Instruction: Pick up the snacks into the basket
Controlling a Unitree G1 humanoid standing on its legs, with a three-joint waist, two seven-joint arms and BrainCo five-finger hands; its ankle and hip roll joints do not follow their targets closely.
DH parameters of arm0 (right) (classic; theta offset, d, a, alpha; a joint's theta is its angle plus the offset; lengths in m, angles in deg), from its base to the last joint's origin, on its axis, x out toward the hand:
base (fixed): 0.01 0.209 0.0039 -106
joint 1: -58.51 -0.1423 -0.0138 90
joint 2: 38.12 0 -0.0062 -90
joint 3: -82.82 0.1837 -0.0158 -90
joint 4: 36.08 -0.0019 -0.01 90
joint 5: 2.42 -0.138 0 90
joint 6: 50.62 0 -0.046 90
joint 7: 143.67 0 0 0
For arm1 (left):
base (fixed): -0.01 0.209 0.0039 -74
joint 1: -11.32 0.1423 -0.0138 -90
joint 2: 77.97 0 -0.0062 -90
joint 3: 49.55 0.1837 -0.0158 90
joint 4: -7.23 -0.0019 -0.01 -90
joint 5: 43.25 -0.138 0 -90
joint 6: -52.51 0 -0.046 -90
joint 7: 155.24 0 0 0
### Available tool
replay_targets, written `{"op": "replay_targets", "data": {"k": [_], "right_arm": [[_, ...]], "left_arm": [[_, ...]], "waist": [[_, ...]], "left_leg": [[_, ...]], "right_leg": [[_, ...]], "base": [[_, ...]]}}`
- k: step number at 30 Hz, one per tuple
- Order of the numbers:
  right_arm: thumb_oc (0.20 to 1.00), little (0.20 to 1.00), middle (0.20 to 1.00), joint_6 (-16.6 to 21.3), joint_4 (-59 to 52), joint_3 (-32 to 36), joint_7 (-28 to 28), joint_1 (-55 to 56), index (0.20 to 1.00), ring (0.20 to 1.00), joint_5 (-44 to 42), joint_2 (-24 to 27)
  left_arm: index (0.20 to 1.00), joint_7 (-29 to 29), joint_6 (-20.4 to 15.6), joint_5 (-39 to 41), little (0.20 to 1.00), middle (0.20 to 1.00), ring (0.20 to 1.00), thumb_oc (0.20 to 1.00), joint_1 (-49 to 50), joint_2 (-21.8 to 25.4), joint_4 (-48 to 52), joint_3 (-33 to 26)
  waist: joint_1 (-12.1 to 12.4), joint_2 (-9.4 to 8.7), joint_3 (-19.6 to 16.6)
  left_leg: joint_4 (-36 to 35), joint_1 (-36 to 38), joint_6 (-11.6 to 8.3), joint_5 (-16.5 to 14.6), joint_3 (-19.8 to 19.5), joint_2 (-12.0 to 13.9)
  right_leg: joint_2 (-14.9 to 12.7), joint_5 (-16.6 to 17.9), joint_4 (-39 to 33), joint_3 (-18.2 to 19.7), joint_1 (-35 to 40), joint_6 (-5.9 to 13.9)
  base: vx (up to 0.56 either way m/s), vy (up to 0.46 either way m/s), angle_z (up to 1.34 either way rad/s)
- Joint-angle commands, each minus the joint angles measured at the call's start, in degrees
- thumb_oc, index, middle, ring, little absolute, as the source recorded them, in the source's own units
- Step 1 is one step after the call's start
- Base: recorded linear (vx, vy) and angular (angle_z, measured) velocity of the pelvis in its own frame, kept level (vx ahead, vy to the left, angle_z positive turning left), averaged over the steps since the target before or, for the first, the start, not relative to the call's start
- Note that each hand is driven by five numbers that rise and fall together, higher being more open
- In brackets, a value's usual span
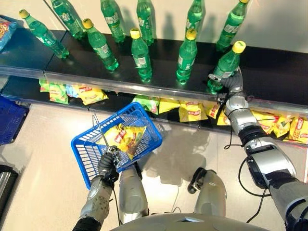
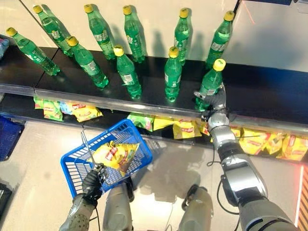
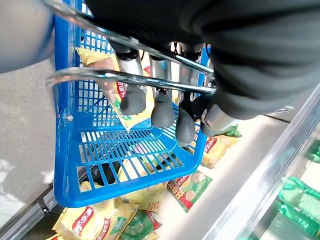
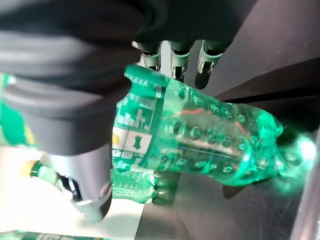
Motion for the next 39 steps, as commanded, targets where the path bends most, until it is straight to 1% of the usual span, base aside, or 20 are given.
{"op": "replay_targets", "data": {"k": [1,11,16,19,21,24,27,30,34,36,39], "right_arm": [[0.200,0.200,0.200,1.47,2.99,-0.99,-0.95,-6.96,0.200,0.200,-0.84,2.80],[0.200,0.200,0.200,1.72,4.33,-0.77,-1.53,-8.75,0.200,0.200,-2.42,3.79],[0.200,0.200,0.200,2.46,1.67,0.21,-2.86,-7.84,0.200,0.200,-3.08,3.67],[0.200,0.200,0.200,3.04,-4.77,1.23,-4.45,-5.15,0.200,0.200,-1.88,3.72],[0.200,0.200,0.200,3.54,-11.76,3.10,-6.11,-1.48,0.200,0.200,-0.15,3.51],[0.200,0.200,0.200,3.94,-24.23,7.55,-9.18,6.49,0.200,0.200,4.91,3.33],[0.200,0.200,0.200,4.27,-32.86,11.88,-11.40,13.32,0.200,0.200,9.46,3.11],[0.200,0.200,0.200,5.04,-41.34,15.90,-13.13,19.69,0.200,0.200,13.29,1.28],[0.200,0.200,0.200,6.34,-48.55,18.39,-13.83,24.13,0.200,0.200,16.17,-0.41],[0.200,0.200,0.200,7.33,-53.48,17.82,-12.81,26.15,0.200,0.200,17.29,-1.70],[0.200,0.200,0.200,8.07,-56.29,17.17,-11.30,27.25,0.200,0.200,17.32,-2.18]], "left_arm": [[0.200,-1.54,-3.14,1.22,0.200,0.200,0.200,0.200,2.10,3.55,8.67,3.12],[0.200,-1.10,-3.47,0.89,0.200,0.200,0.200,0.200,1.52,3.67,8.50,3.37],[0.200,-0.53,-3.68,0.69,0.200,0.200,0.200,0.200,1.11,3.59,8.74,3.23],[0.200,0.05,-3.94,0.25,0.200,0.200,0.200,0.200,0.68,3.53,8.87,2.71],[0.200,0.51,-4.20,-0.28,0.200,0.200,0.200,0.200,0.31,3.24,8.93,2.16],[0.200,0.89,-4.62,-0.66,0.200,0.200,0.200,0.200,0.16,2.35,9.36,1.19],[0.200,1.28,-5.12,-0.80,0.200,0.200,0.200,0.200,-0.23,1.72,9.51,0.53],[0.200,1.43,-5.23,-1.12,0.200,0.200,0.200,0.200,-0.31,1.35,9.98,-0.08],[0.200,1.45,-5.25,-1.51,0.200,0.200,0.200,0.200,0.05,1.30,11.06,-0.33],[0.200,1.60,-5.23,-1.69,0.200,0.200,0.200,0.200,0.07,1.35,11.40,-0.58],[0.200,1.50,-5.21,-1.69,0.200,0.200,0.200,0.200,0.29,1.28,11.83,-0.75]], "waist": [[1.72,0.71,-0.76],[1.99,0.76,-0.53],[1.64,0.60,-0.50],[1.11,0.48,-0.47],[0.56,0.40,-0.37],[-0.28,0.19,-0.36],[-0.82,-0.02,-0.45],[-1.43,-0.26,-0.55],[-1.90,-0.58,-0.73],[-2.22,-1.02,-0.90],[-2.32,-1.26,-1.04]], "left_leg": [[3.47,-0.75,2.73,-1.51,-1.13,-0.54],[3.18,-0.72,2.83,-1.31,-1.33,-0.93],[3.17,-0.52,2.97,-1.44,-1.19,-0.99],[3.30,-0.38,2.99,-1.57,-1.08,-0.88],[3.27,-0.21,3.01,-1.63,-0.89,-0.75],[3.22,0.05,3.13,-1.77,-0.98,-0.77],[3.32,0.03,3.23,-1.91,-1.12,-0.75],[3.30,0.04,3.34,-2.00,-1.27,-0.71],[2.91,0.36,3.46,-1.88,-1.44,-0.67],[2.63,0.70,3.59,-1.79,-1.45,-0.65],[2.24,0.97,3.68,-1.56,-1.46,-0.69]], "right_leg": [[0.83,5.02,-3.28,0.02,3.90,4.10],[0.82,5.15,-3.27,-0.01,3.98,4.25],[0.89,5.41,-3.32,0.32,3.81,4.28],[0.85,5.55,-3.34,0.61,3.75,4.35],[0.82,5.55,-3.33,0.73,3.82,4.40],[0.74,5.61,-3.40,0.81,3.98,4.58],[0.59,5.43,-3.50,0.58,4.18,4.58],[0.57,5.31,-3.50,0.47,4.37,4.63],[0.74,5.36,-3.76,0.51,4.45,4.77],[0.89,5.60,-4.11,0.77,4.78,4.78],[1.04,5.67,-4.31,0.71,4.99,4.73]], "base": [[0.01,0.001,0.14],[0.00,0.000,0.02],[0.00,0.000,0.00],[0.00,0.000,0.00],[0.00,0.000,0.00],[0.00,0.000,0.00],[0.00,0.000,0.00],[0.00,0.000,0.01],[0.00,0.000,0.01],[0.00,0.000,0.00],[0.00,0.000,0.00]]}}
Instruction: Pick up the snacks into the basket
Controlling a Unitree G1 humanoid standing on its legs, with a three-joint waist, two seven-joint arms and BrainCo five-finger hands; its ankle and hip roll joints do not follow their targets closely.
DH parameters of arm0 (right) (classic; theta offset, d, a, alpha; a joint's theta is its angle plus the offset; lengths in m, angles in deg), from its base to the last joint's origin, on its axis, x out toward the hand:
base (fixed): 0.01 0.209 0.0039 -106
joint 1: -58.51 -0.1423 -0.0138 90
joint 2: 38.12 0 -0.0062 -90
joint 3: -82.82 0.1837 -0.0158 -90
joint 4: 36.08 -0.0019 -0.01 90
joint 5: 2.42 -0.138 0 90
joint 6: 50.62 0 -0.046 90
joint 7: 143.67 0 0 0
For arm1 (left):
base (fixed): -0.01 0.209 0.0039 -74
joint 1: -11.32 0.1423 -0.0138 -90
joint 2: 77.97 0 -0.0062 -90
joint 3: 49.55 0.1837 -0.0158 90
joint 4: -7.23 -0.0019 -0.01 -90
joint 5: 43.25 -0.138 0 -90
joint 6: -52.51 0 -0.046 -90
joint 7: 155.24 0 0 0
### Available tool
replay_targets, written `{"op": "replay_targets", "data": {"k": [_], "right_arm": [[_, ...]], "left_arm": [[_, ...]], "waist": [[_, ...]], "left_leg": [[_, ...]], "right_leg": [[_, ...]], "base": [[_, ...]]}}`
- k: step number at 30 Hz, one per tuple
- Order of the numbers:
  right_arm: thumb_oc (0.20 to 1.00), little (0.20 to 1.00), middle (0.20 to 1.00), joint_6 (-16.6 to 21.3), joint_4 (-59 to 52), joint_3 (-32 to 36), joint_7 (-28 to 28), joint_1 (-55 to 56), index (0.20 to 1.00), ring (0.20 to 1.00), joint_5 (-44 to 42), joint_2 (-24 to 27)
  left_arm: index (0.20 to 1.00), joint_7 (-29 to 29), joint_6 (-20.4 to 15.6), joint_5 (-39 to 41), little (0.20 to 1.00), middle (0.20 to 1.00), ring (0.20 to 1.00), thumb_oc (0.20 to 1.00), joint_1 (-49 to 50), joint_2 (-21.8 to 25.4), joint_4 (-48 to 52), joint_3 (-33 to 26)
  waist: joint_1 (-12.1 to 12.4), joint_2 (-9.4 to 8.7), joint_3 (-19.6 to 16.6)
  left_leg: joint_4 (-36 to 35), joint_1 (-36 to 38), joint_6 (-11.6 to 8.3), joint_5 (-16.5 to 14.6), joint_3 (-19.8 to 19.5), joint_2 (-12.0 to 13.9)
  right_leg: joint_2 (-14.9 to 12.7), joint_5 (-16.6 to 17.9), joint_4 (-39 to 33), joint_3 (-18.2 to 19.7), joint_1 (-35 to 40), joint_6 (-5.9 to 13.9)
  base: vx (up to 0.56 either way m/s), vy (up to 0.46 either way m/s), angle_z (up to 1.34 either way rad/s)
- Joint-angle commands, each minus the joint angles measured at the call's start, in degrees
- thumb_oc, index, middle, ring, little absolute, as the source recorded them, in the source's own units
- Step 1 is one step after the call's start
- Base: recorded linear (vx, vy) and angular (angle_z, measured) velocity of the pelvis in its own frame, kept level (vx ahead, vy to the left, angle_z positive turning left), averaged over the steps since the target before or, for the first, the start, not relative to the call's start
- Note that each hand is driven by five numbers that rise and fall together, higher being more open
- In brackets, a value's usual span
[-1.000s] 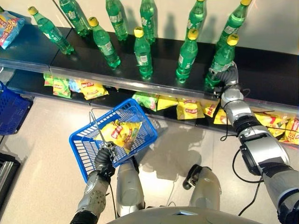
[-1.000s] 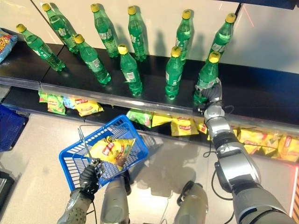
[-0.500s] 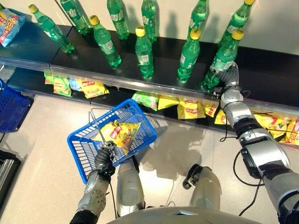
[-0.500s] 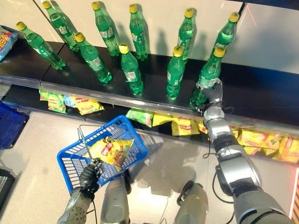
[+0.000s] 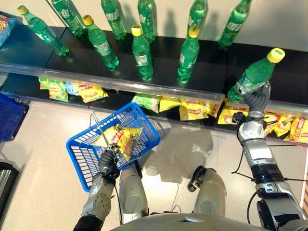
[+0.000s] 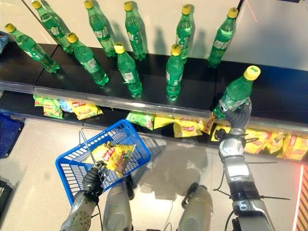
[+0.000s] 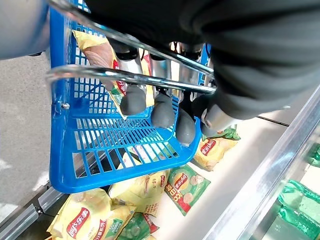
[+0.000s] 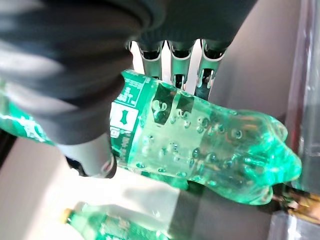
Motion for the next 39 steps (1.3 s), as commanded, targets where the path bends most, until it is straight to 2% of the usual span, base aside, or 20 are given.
{"op": "replay_targets", "data": {"k": [1,4,10,17,18,19,21,24,27,30,31,32,33,34,39], "right_arm": [[0.200,0.200,0.200,9.12,-10.56,2.18,1.31,-4.94,0.200,0.200,3.26,0.99],[0.200,0.200,0.200,10.28,-13.16,0.23,4.45,-4.06,0.200,0.200,1.02,0.26],[0.200,0.200,0.200,10.87,-13.10,-8.58,15.11,-2.38,0.200,0.200,-10.74,-2.60],[0.200,0.200,0.200,9.09,-10.13,-17.92,23.23,-2.18,0.200,0.200,-19.63,-4.42],[0.200,0.200,0.200,8.63,-9.47,-20.30,24.46,-3.29,0.200,0.200,-20.08,-4.68],[0.200,0.200,0.200,8.64,-9.45,-20.31,24.47,-3.31,0.200,0.200,-20.08,-4.68],[0.200,0.200,0.200,7.97,-8.46,-23.48,25.42,-5.75,0.200,0.200,-19.95,-5.29],[0.200,0.200,0.200,7.68,-7.57,-24.74,25.91,-7.04,0.200,0.200,-20.33,-5.93],[0.200,0.200,0.200,6.81,-4.72,-28.48,26.39,-11.01,0.200,0.200,-20.10,-7.98],[0.200,0.200,0.200,6.25,-0.09,-30.66,26.24,-14.27,0.200,0.200,-20.16,-10.67],[0.200,0.200,0.200,5.71,4.00,-31.71,25.59,-16.85,0.200,0.200,-20.29,-13.02],[0.200,0.200,0.200,5.78,4.12,-31.63,25.58,-17.03,0.200,0.200,-20.27,-13.04],[0.200,0.200,0.200,5.59,6.65,-32.00,25.07,-18.39,0.200,0.200,-20.40,-14.03],[0.200,0.200,0.200,5.23,11.20,-32.18,23.95,-21.18,0.200,0.200,-20.31,-16.03],[0.200,0.200,0.200,4.75,17.16,-32.16,22.55,-25.26,0.200,0.200,-19.15,-17.54]], "left_arm": [[0.200,-1.50,-5.07,-1.35,0.200,0.200,0.200,0.200,1.31,2.10,10.62,-0.62],[0.200,-2.03,-4.97,-1.18,0.200,0.200,0.200,0.200,2.03,2.28,11.54,-0.69],[0.200,-3.09,-4.60,-0.84,0.200,0.200,0.200,0.200,3.05,2.95,14.38,-0.38],[0.200,-3.91,-4.22,-1.37,0.200,0.200,0.200,0.200,3.61,4.60,19.13,0.10],[0.200,-4.04,-4.19,-1.88,0.200,0.200,0.200,0.200,3.60,5.32,20.19,0.26],[0.200,-4.04,-4.19,-1.88,0.200,0.200,0.200,0.200,3.59,5.32,20.20,0.25],[0.200,-4.15,-4.13,-2.33,0.200,0.200,0.200,0.200,3.46,6.13,21.42,0.50],[0.200,-4.25,-4.11,-2.18,0.200,0.200,0.200,0.200,3.37,6.32,22.03,0.67],[0.200,-4.36,-3.80,-1.98,0.200,0.200,0.200,0.200,2.57,7.50,23.78,1.47],[0.200,-4.54,-3.60,-1.63,0.200,0.200,0.200,0.200,2.02,8.55,25.69,2.35],[0.200,-4.72,-3.48,-1.41,0.200,0.200,0.200,0.200,1.65,9.13,27.52,3.10],[0.200,-4.70,-3.46,-1.40,0.200,0.200,0.200,0.200,1.55,9.17,27.59,3.10],[0.200,-4.64,-3.42,-1.24,0.200,0.200,0.200,0.200,1.20,9.47,28.62,3.50],[0.200,-4.87,-3.52,-0.98,0.200,0.200,0.200,0.200,0.30,9.97,30.44,4.59],[0.200,-5.06,-3.46,-0.64,0.200,0.200,0.200,0.200,-1.40,10.96,32.58,6.46]], "waist": [[0.45,-1.33,-2.45],[0.52,-1.59,-2.57],[1.45,-2.39,-2.25],[4.05,-2.54,-1.18],[5.05,-2.52,-0.90],[5.02,-2.52,-0.89],[6.69,-2.45,-0.58],[7.32,-2.46,-0.48],[9.47,-2.37,-0.04],[11.19,-2.10,0.18],[12.57,-1.73,0.39],[12.53,-1.72,0.34],[13.17,-1.60,0.54],[14.52,-1.17,0.76],[15.98,-0.51,1.05]], "left_leg": [[1.99,1.48,3.59,-1.42,0.29,-0.48],[1.41,1.67,3.58,-1.05,0.18,-0.61],[0.02,2.13,3.57,-0.04,0.03,-0.96],[-1.51,1.92,3.49,1.20,-1.04,-1.94],[-1.75,1.70,3.51,1.50,-1.48,-2.24],[-1.75,1.69,3.52,1.50,-1.50,-2.25],[-1.96,1.18,3.57,1.79,-2.13,-2.65],[-2.16,1.03,3.62,1.92,-2.35,-2.85],[-2.80,0.06,3.68,2.61,-3.67,-3.62],[-3.46,-0.76,3.68,3.31,-4.88,-4.15],[-2.91,-0.81,3.18,2.09,-5.93,-4.43],[-3.70,-1.22,3.78,3.53,-5.65,-4.54],[-2.80,-1.10,3.24,2.07,-6.29,-4.68],[-2.88,-1.67,3.40,2.17,-7.01,-5.33],[-2.94,-2.98,3.53,2.60,-8.44,-6.17]], "right_leg": [[0.72,5.86,-3.97,1.83,3.54,4.30],[0.85,6.12,-4.42,1.83,3.88,4.27],[0.83,6.87,-5.61,1.20,4.83,4.26],[0.18,7.36,-6.56,-1.28,6.66,4.40],[0.05,7.43,-6.68,-2.00,7.09,4.47],[0.05,7.43,-6.68,-2.02,7.11,4.47],[-0.36,7.67,-6.94,-3.18,7.48,4.61],[-0.41,7.79,-7.10,-3.69,7.70,4.65],[-0.78,8.15,-7.62,-5.39,8.42,4.77],[-0.85,8.30,-8.39,-7.27,9.25,4.66],[-0.95,7.23,-7.74,-7.39,9.78,5.43],[-0.90,8.28,-8.57,-8.09,9.56,4.62],[-1.07,7.22,-7.70,-7.67,9.86,5.42],[-1.30,7.31,-7.86,-8.47,10.26,5.43],[-1.52,7.13,-7.78,-9.78,10.66,5.46]], "base": [[0.00,0.000,0.00],[0.00,0.000,0.00],[0.00,-0.002,0.01],[0.00,-0.021,0.19],[0.00,-0.007,0.38],[-0.01,-0.009,0.34],[0.00,-0.012,0.23],[0.01,-0.001,0.17],[0.00,-0.021,0.20],[0.02,-0.038,0.29],[0.01,-0.012,0.33],[0.05,-0.017,0.33],[-0.01,-0.012,0.31],[0.04,-0.027,0.31],[-0.01,-0.007,0.28]]}}
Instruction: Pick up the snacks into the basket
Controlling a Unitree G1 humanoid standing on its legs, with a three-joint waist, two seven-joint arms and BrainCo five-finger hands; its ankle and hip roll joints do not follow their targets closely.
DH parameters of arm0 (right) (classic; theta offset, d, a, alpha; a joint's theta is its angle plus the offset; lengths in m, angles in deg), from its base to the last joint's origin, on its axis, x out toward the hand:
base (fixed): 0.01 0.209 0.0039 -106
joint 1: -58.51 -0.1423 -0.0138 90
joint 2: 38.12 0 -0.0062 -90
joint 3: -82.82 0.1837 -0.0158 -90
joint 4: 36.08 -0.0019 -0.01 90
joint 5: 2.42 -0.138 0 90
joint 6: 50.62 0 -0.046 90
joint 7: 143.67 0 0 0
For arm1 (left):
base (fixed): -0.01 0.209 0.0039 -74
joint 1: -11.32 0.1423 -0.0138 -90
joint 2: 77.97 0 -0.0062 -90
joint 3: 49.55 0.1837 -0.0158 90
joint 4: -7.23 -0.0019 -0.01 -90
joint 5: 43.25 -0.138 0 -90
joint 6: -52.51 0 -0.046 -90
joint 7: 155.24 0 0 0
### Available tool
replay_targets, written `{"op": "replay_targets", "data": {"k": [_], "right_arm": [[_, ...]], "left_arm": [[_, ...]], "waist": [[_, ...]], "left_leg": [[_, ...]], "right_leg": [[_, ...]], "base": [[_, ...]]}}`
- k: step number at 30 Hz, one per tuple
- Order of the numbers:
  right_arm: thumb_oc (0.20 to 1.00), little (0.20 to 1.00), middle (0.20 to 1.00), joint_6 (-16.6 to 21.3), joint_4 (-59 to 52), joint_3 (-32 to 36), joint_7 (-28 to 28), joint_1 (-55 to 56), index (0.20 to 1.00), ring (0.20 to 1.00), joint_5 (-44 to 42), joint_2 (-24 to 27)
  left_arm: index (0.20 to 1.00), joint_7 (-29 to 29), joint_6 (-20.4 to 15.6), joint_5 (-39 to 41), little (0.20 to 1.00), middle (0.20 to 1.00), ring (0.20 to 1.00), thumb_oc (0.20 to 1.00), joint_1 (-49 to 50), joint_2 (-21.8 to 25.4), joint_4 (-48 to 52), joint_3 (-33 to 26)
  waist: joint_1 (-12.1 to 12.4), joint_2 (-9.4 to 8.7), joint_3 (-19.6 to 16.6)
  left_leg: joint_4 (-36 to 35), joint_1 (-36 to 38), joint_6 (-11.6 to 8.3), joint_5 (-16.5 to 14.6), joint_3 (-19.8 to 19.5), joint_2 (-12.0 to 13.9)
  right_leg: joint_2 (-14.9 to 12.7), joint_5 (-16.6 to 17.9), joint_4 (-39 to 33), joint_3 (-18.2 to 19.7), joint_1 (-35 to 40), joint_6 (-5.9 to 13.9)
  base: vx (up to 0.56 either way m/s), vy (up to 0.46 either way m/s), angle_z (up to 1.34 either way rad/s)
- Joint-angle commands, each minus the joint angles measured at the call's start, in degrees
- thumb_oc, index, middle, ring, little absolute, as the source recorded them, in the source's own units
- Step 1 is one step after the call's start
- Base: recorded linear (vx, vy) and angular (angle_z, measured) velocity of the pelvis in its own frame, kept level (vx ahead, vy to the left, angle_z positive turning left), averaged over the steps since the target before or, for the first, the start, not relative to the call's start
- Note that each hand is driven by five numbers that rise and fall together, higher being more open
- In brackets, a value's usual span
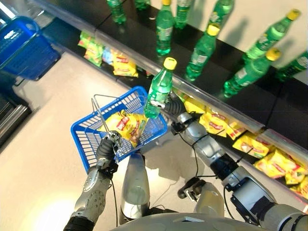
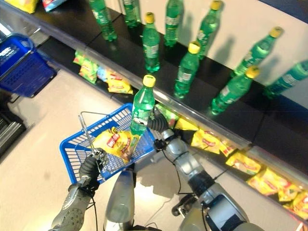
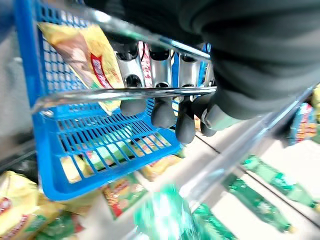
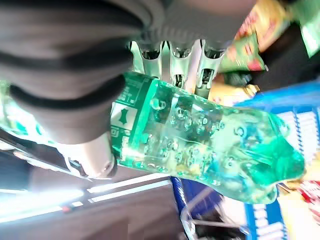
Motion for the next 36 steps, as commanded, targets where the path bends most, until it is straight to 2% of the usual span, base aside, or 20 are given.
{"op": "replay_targets", "data": {"k": [1,6,14,17,22,30,36], "right_arm": [[0.200,0.200,0.200,4.69,0.34,1.79,-1.64,-8.82,0.200,0.200,-0.80,-3.93],[0.200,0.200,0.200,4.35,7.84,2.60,-2.07,-12.23,0.200,0.200,-2.11,-6.02],[0.200,0.200,0.200,3.21,21.03,1.53,-2.13,-18.22,0.200,0.200,3.16,-7.32],[0.200,0.200,0.200,2.11,27.46,-0.98,-1.87,-20.71,0.200,0.200,11.53,-6.67],[0.200,0.200,0.200,0.97,36.40,-0.55,-1.55,-21.05,0.200,0.200,16.79,-6.01],[0.200,0.200,0.200,-0.38,42.56,0.24,-1.75,-20.04,0.200,0.200,21.91,-3.29],[0.200,0.200,0.200,-1.20,45.17,2.24,-1.73,-18.54,0.200,0.200,20.93,-1.98]], "left_arm": [[0.200,-4.14,-4.05,-0.14,0.200,0.200,0.200,0.200,-3.21,3.48,13.14,2.71],[0.200,-4.84,-3.74,0.41,0.200,0.200,0.200,0.200,-5.97,4.15,14.47,6.00],[0.200,-6.43,-3.36,1.59,0.200,0.200,0.200,0.200,-10.53,5.22,16.20,10.34],[0.200,-7.90,-3.06,3.33,0.200,0.200,0.200,0.200,-11.93,5.56,18.58,12.28],[0.200,-9.50,-2.55,5.85,0.200,0.200,0.200,0.200,-13.84,5.74,21.20,14.20],[0.200,-10.48,-1.88,10.32,0.200,0.200,0.200,0.200,-17.07,4.69,25.56,17.49],[0.200,-10.14,-1.74,11.80,0.200,0.200,0.200,0.200,-19.02,4.33,27.54,18.89]], "waist": [[0.98,1.87,-1.73],[2.62,2.47,-1.38],[4.95,3.31,-0.98],[6.05,3.79,-0.79],[7.21,4.56,-0.22],[8.15,6.36,0.51],[8.45,7.57,0.90]], "left_leg": [[2.55,-1.45,3.56,-2.15,0.55,-0.85],[2.66,-2.90,3.73,-1.91,-1.02,-2.12],[2.73,-4.74,4.00,-1.47,-2.85,-3.60],[3.07,-5.68,4.23,-1.50,-3.63,-4.14],[3.66,-6.76,4.53,-1.48,-4.34,-4.71],[4.33,-8.57,4.88,-1.24,-5.40,-5.76],[4.60,-9.31,5.13,-1.20,-5.58,-6.32]], "right_leg": [[0.30,8.82,-3.64,0.05,0.23,2.38],[0.30,8.58,-3.48,-1.49,0.64,2.38],[0.24,8.31,-3.26,-2.72,0.62,2.31],[0.12,8.05,-2.59,-2.96,0.16,2.39],[-0.09,7.92,-2.15,-3.58,-0.28,2.54],[-0.59,7.52,-1.15,-4.61,-1.02,2.74],[-1.35,7.33,-0.06,-4.85,-2.09,2.96]], "base": [[0.00,-0.004,0.51],[-0.01,-0.003,0.36],[-0.01,0.014,0.19],[-0.01,0.012,0.10],[-0.01,0.009,0.12],[-0.01,0.006,0.09],[-0.01,0.024,0.09]]}}
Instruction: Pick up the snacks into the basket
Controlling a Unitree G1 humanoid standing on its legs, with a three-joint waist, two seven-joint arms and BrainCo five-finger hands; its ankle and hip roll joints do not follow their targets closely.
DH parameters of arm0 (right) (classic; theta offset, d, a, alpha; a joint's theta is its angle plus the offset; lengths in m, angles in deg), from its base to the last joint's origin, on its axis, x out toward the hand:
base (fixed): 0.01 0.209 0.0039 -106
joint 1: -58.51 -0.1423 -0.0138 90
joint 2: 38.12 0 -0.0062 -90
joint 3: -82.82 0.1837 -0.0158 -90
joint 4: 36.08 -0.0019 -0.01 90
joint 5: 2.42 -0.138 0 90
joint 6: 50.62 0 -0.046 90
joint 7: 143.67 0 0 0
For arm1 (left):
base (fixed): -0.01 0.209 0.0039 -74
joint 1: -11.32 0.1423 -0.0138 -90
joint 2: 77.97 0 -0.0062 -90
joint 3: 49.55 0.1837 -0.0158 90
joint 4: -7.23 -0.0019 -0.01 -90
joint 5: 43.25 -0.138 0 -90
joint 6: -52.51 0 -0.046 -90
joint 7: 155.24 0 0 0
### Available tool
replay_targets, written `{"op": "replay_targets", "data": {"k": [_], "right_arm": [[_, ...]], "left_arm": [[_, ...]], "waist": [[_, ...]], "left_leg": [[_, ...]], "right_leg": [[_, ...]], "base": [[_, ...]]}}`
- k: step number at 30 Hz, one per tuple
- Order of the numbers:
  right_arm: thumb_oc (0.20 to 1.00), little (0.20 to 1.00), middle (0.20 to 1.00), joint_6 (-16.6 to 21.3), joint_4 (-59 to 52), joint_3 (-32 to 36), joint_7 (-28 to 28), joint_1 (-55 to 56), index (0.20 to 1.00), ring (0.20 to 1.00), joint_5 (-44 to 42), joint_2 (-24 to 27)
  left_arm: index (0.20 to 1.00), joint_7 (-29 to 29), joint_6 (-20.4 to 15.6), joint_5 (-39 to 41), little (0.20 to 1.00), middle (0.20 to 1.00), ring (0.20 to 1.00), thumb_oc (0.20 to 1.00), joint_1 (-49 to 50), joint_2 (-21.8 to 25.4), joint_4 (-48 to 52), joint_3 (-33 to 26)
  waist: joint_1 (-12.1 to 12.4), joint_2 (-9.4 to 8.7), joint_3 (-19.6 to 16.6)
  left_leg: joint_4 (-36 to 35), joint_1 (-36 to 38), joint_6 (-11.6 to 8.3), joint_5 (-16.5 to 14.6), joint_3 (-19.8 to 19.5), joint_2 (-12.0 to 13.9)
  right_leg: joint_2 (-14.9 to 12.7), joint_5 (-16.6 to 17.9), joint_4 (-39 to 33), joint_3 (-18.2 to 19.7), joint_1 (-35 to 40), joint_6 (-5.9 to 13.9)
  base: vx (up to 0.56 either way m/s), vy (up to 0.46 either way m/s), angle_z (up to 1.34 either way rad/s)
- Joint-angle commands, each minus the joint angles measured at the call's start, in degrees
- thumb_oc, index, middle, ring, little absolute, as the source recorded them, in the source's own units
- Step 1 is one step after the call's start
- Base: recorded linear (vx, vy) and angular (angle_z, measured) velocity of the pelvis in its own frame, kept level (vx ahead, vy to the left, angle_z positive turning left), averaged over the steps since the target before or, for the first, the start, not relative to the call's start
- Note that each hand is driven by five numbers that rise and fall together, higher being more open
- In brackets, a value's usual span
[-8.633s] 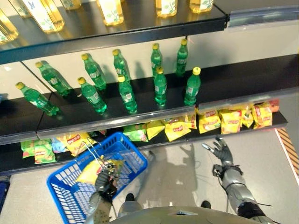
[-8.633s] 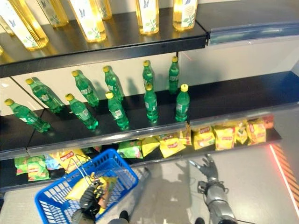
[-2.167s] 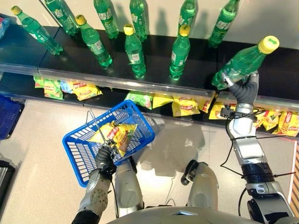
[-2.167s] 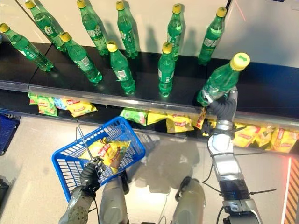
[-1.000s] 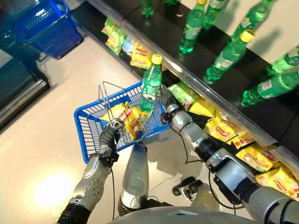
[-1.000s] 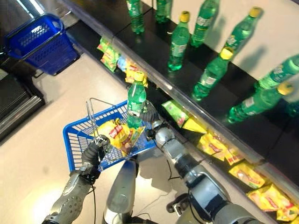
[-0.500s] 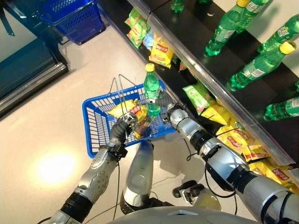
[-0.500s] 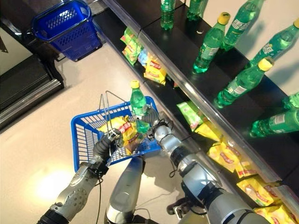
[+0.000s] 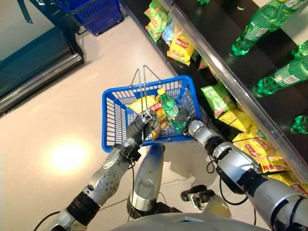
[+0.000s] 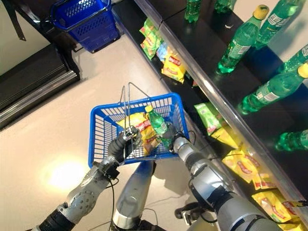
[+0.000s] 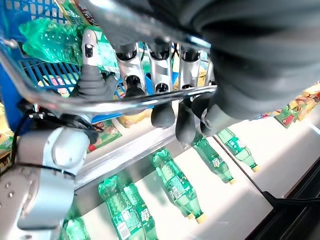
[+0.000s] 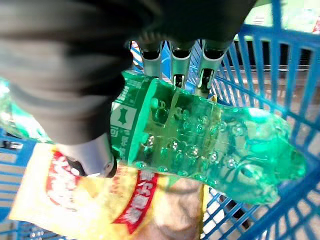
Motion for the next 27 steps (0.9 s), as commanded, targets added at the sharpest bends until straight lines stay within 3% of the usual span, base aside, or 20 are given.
{"op": "replay_targets", "data": {"k": [1,14,16,27], "right_arm": [[0.200,0.200,0.200,2.22,-0.75,4.01,-0.35,-3.56,0.200,0.200,-0.48,-1.02],[0.200,0.200,0.200,2.03,0.50,4.32,-0.09,-3.87,0.200,0.200,-1.34,-0.16],[1.000,1.000,1.000,1.77,1.05,4.03,0.13,-4.22,1.000,1.000,-0.41,-0.10],[1.000,1.000,1.000,1.04,2.05,4.87,-1.05,-5.05,1.000,1.000,-0.03,0.12]], "left_arm": [[0.200,-4.58,-3.64,0.70,0.200,0.200,0.200,0.200,-6.57,-2.27,15.52,0.79],[0.200,-4.66,-3.37,1.84,0.200,0.200,0.200,0.200,-7.29,-2.52,16.43,2.22],[0.200,-4.70,-3.44,1.73,0.200,0.200,0.200,0.200,-7.32,-2.57,16.48,2.27],[0.200,-4.17,-3.62,1.28,0.200,0.200,0.200,0.200,-6.90,-2.45,16.01,1.52]], "waist": [[1.11,3.97,-1.12],[0.32,4.67,-1.15],[-0.02,4.69,-1.19],[-0.87,4.24,-1.53]], "left_leg": [[3.67,-2.74,3.88,-2.72,2.82,0.61],[4.15,-3.22,4.08,-2.94,3.62,0.59],[4.30,-3.08,4.13,-3.10,3.81,0.53],[4.23,-2.44,4.21,-3.32,4.38,0.74]], "right_leg": [[0.24,9.36,0.72,0.51,-5.76,-0.28],[-0.72,9.27,1.70,1.40,-7.15,-0.22],[-0.81,9.28,2.02,1.72,-7.40,-0.21],[-1.24,9.60,2.24,2.03,-7.55,0.08]], "base": [[0.00,0.000,0.00],[0.00,0.008,0.00],[0.00,0.000,0.00],[0.00,0.000,0.00]]}}
